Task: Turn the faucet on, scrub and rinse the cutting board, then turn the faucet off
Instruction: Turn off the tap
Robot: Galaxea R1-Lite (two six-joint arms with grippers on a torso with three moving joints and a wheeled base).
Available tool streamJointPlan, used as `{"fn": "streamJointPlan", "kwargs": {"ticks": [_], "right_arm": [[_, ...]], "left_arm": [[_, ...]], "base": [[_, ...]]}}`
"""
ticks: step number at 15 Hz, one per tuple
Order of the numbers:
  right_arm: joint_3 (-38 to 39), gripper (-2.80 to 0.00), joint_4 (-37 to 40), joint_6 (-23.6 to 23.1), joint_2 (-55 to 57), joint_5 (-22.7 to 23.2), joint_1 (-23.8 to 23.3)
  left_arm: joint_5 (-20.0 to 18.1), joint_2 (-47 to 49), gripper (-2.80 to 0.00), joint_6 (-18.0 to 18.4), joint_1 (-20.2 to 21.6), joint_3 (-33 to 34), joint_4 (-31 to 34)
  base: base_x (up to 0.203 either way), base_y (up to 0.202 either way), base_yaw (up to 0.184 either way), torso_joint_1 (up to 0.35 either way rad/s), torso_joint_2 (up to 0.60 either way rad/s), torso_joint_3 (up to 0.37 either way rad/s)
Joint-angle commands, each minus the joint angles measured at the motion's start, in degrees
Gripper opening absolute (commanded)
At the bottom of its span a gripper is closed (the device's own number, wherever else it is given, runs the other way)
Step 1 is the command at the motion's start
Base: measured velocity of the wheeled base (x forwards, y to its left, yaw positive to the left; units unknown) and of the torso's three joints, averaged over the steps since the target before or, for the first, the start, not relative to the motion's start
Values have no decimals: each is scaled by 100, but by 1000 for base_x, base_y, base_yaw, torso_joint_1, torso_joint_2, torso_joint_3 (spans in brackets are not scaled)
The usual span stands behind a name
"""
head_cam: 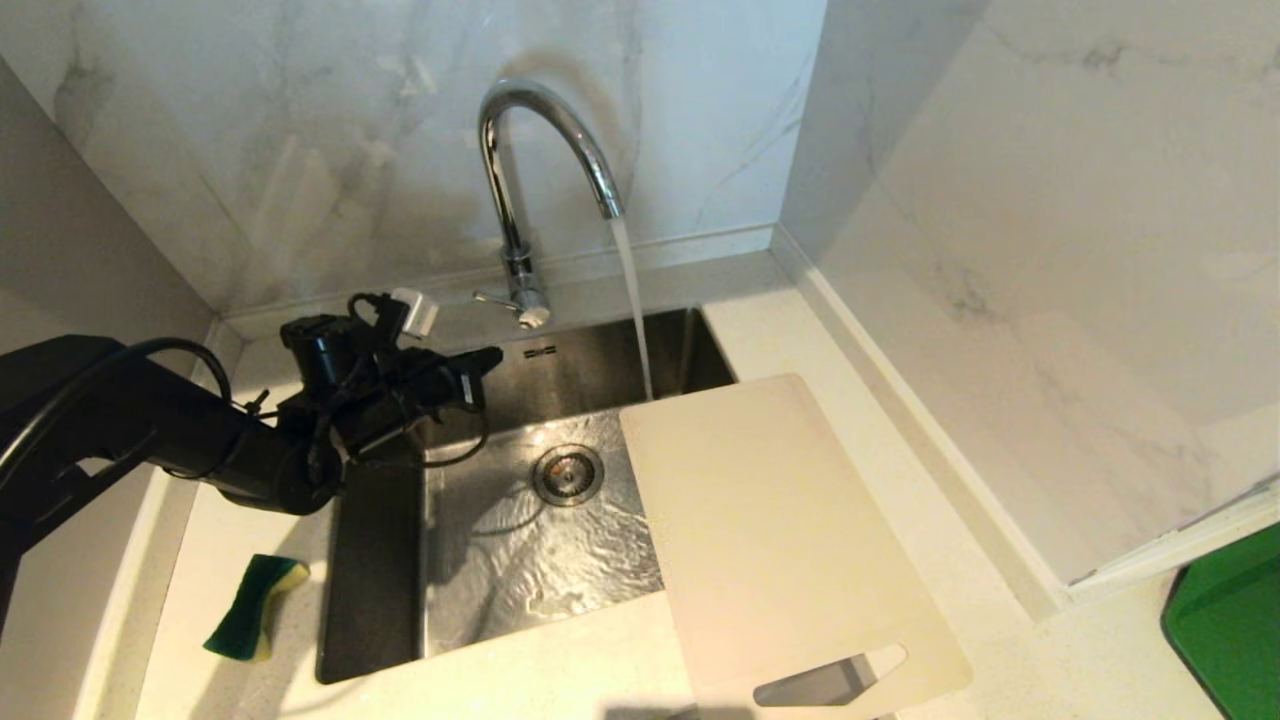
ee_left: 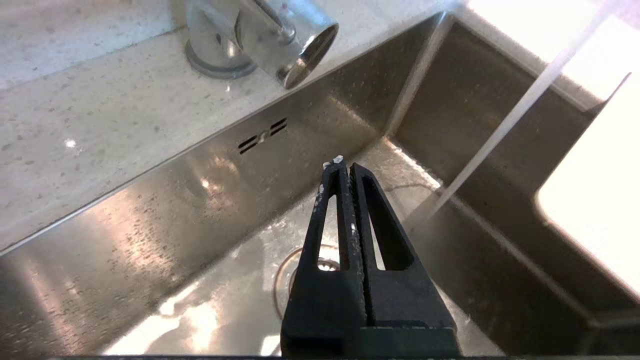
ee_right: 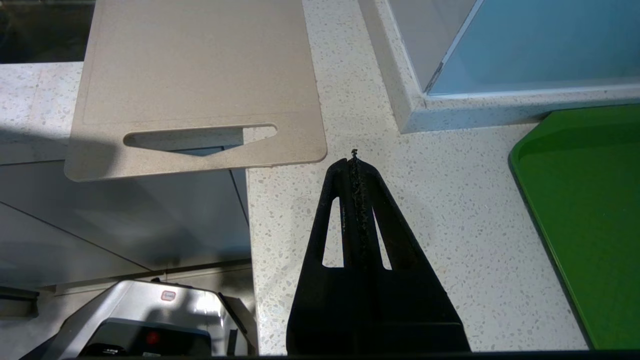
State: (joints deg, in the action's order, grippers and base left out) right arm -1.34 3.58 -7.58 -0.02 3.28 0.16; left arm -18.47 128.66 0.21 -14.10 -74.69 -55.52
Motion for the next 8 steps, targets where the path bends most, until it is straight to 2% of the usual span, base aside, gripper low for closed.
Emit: {"fn": "streamJointPlan", "kwargs": {"ticks": [1, 5, 8], "right_arm": [[2, -280, 2, -6, 2, 6, 2], [2, -280, 2, -6, 2, 6, 2], [2, -280, 2, -6, 2, 6, 2]], "left_arm": [[50, -29, -280, -108, -168, -141, -29], [326, 111, -280, -510, -341, -703, 109], [373, 306, -280, -546, -358, -1052, 246]], "base": [[0, 0, 0, 0, 0, 0], [0, 0, 0, 0, 0, 0], [0, 0, 0, 0, 0, 0]]}}
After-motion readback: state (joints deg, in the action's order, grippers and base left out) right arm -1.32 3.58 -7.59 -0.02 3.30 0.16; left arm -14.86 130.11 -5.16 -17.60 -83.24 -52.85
